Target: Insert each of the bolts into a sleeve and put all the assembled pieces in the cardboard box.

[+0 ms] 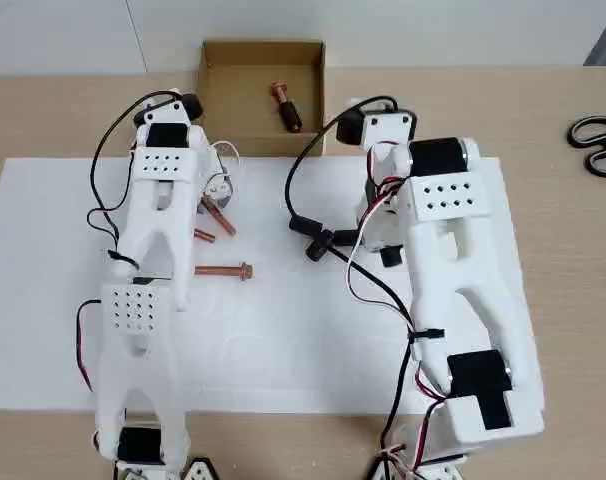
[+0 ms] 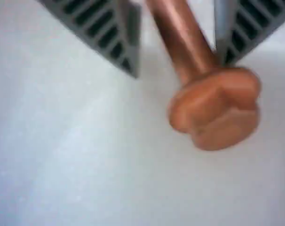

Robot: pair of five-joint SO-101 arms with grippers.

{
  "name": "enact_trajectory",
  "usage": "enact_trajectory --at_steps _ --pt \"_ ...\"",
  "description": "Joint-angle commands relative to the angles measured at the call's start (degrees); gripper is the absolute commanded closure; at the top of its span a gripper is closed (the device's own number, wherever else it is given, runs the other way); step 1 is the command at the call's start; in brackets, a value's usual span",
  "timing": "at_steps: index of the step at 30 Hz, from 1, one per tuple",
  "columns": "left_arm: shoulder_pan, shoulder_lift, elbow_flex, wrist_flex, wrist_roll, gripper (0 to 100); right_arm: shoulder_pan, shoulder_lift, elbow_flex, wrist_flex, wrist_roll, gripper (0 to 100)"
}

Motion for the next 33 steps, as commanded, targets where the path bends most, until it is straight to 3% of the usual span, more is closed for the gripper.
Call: enact_trajectory --at_steps 1,10,16,20,33 --pt "-0.53 -0.09 -1.36 0.26 -1.41 99 0.66 -3.30 0.35 -0.75 0.70 99.5" --pt "0.09 -0.53 -2.15 0.53 -2.29 99 0.66 -3.38 0.44 -0.75 0.70 99.5" --pt "3.43 -0.53 -14.37 8.62 -7.21 99 0.66 -3.47 0.35 -0.75 0.70 99.5" --pt "4.04 -1.14 -19.91 8.79 -7.65 99 0.75 -3.65 0.35 -0.75 0.70 99.5" --pt "4.13 -26.55 -20.97 8.79 -7.82 99 1.89 -6.20 -0.79 -0.13 0.70 99.5"
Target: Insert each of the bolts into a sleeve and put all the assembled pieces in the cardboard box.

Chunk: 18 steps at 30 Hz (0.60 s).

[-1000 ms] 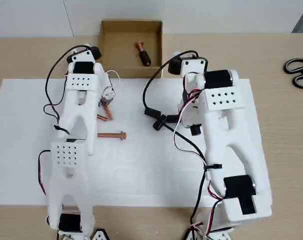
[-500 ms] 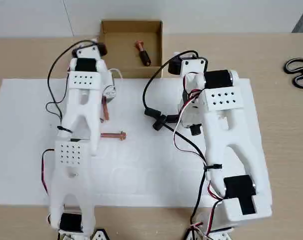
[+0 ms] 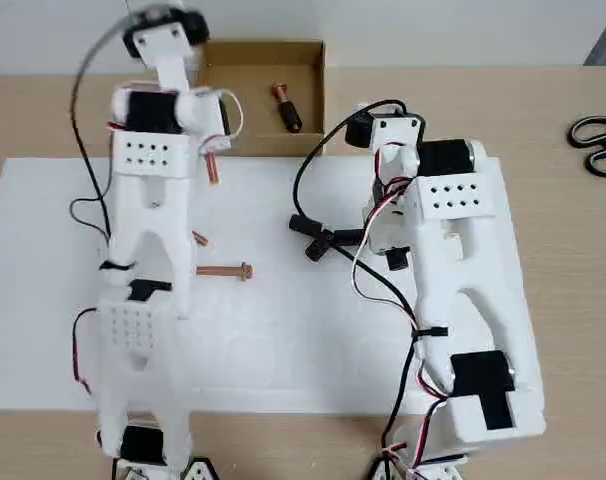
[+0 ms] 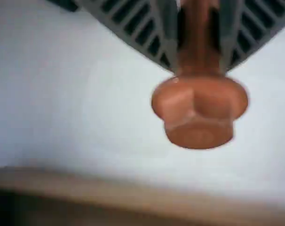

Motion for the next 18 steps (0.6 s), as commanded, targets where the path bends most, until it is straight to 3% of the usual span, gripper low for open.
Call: enact_trajectory --at_steps 1,11,18 --pt "0.18 -12.57 -2.59 1.14 -0.35 99 0.48 -6.81 -1.49 -0.13 0.70 99.5" --pt "0.26 -28.92 -0.92 1.14 -0.35 99 0.57 -30.81 -1.23 -0.13 0.62 99.5" --pt "5.19 -45.01 19.65 1.14 -0.44 99 0.31 -48.57 7.21 -0.66 0.62 99.5"
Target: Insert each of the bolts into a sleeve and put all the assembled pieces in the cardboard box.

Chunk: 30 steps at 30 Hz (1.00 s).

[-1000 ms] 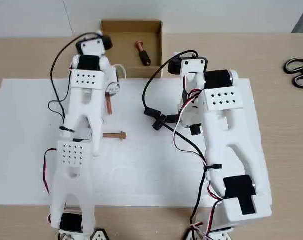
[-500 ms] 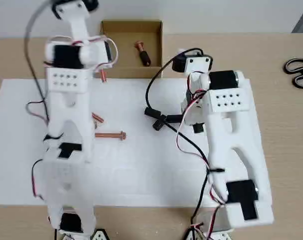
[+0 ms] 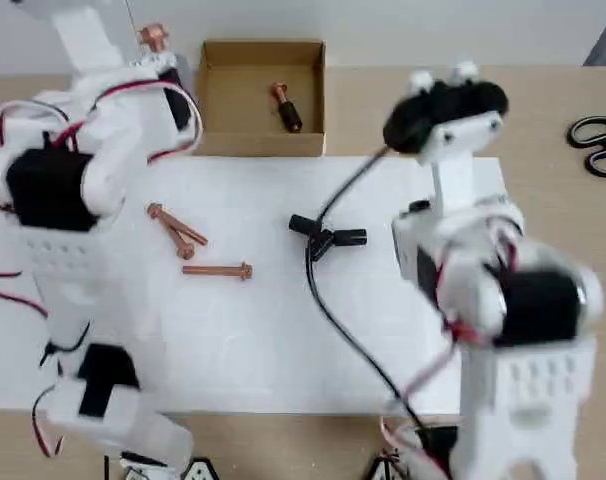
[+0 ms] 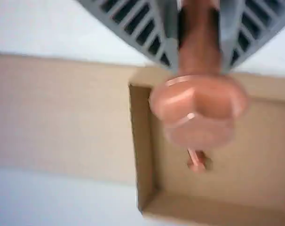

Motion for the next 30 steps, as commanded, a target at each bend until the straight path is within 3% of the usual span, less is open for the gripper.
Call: enact_trajectory --at_steps 1,9,15,18,25,30 --pt "3.16 -10.90 11.03 1.05 -0.53 99 0.40 -9.71 3.87 -0.75 0.62 99.5" --pt "6.07 -22.77 29.85 -2.37 -0.62 99 0.31 -25.27 21.80 -7.69 -0.18 99.5" --pt "6.77 -27.60 35.21 -5.71 -2.29 99 0.31 -41.45 40.44 -24.13 -12.22 99.5" --pt "6.86 -28.84 37.14 -9.76 -2.29 99 0.13 -49.63 49.23 -28.53 -14.77 99.5" --pt "12.92 -29.19 47.16 -21.10 -2.20 99 -11.03 -56.40 63.12 -33.27 -14.59 99.5" --pt "15.47 -29.27 51.38 -24.00 -2.20 99 -13.58 -56.84 64.53 -35.12 -14.51 99.5"
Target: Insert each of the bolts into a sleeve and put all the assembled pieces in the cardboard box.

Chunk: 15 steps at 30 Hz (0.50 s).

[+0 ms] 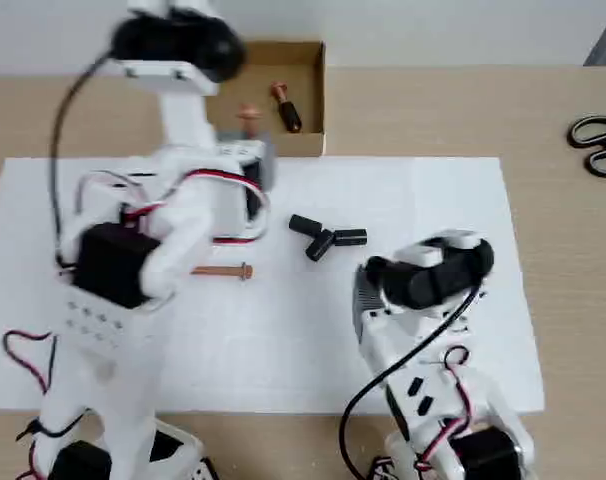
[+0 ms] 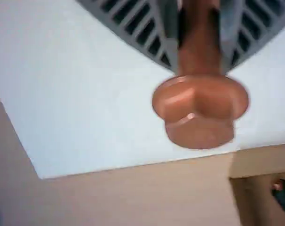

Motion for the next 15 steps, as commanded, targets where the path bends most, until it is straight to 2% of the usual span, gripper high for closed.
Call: enact_trajectory --at_steps 1,8,11,15 --pt "0.70 -2.11 0.84 -3.52 -0.09 99 -1.80 -0.66 -0.09 -2.07 -0.35 99.5" --pt "0.79 -3.96 1.01 -4.31 4.31 99 -8.13 -0.66 0.09 -2.07 -0.35 99.5" --pt "0.79 -12.13 1.36 -2.64 4.13 99 -8.22 -0.66 0.09 -2.07 -0.35 99.5" --pt "0.79 -22.77 9.27 -4.84 0.26 99 -8.22 -0.66 0.18 -2.07 -0.79 99.5"
